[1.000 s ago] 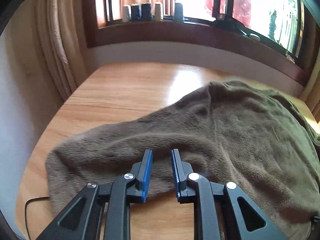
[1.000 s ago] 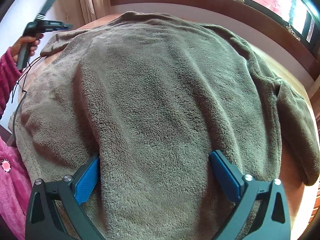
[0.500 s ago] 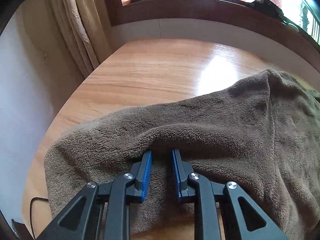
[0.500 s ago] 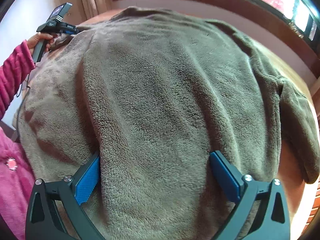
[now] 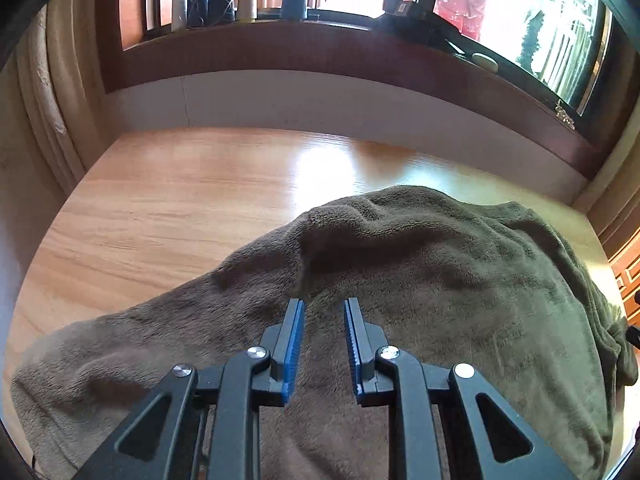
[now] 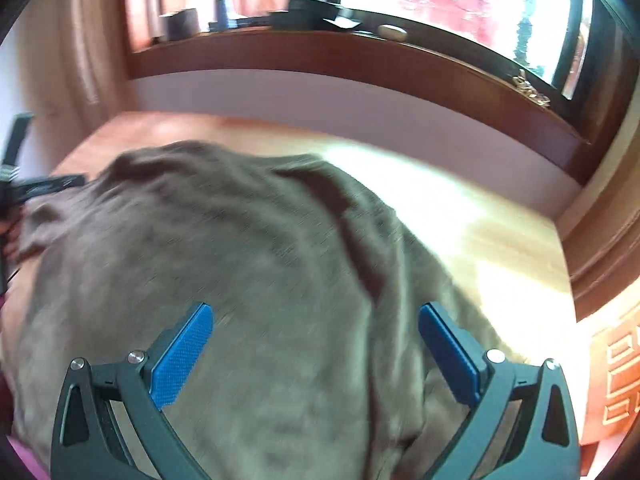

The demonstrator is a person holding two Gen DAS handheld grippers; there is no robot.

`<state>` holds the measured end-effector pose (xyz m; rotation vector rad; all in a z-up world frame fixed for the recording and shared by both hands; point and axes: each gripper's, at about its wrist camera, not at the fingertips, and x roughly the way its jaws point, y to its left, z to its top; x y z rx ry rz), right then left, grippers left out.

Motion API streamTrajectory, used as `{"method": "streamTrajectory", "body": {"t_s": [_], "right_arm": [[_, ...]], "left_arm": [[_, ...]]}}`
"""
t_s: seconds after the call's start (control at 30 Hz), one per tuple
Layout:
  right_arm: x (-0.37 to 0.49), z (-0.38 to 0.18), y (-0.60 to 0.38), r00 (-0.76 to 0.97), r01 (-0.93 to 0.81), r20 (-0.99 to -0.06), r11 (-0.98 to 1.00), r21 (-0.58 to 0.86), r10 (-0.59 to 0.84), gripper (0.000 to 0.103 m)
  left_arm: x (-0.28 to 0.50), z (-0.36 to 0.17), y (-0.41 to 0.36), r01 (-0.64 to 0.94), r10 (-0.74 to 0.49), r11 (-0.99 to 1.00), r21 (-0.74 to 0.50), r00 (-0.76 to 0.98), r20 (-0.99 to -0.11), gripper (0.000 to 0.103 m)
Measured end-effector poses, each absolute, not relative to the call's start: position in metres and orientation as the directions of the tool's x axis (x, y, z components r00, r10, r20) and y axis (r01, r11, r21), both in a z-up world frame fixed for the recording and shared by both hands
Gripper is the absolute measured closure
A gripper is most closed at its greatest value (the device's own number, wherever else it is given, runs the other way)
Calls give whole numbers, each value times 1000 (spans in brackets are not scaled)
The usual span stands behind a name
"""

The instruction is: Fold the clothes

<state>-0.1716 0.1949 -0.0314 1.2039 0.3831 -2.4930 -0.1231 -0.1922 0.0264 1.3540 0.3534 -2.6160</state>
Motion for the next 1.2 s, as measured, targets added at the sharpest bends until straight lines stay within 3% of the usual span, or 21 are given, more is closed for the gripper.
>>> {"method": "streamTrajectory", "body": {"t_s": [0.13, 0.33, 0.43, 0.57, 0.73, 0.93, 1.07, 1.2], "right_arm": [[-237, -63, 188, -543, 344, -828, -937, -66, -141, 0], [-306, -108, 200, -555, 148, -829, -971, -186, 74, 0], [-315, -119, 220, -578, 93, -813, -985, -146, 65, 0], [-325, -119, 240, -615, -14, -768, -976, -217, 179, 0], [-327, -118, 252, -602, -25, -784, -985, -173, 153, 0], [-297, -98, 249, -617, 37, -784, -992, -121, 73, 0], [-229, -67, 234, -582, 269, -787, -962, 53, -206, 0], [-147, -70, 211, -381, 478, -820, -850, 221, -428, 0]], "left_arm": [[-155, 3, -194, 294, -58, -949, -115, -521, -851, 81], [-192, -21, -198, 317, -92, -945, -78, -488, -868, 81], [-207, -23, -199, 309, -100, -948, -70, -502, -859, 80], [-231, -24, -192, 276, -108, -960, -47, -521, -847, 80], [-250, -25, -173, 260, -156, -965, 16, -528, -835, 80], [-231, -12, -158, 216, -106, -976, -7, -506, -856, 80], [-187, 1, -136, 99, -33, -995, -22, -520, -853, 80], [-118, -2, -109, -25, 130, -990, -135, -491, -862, 80]]}}
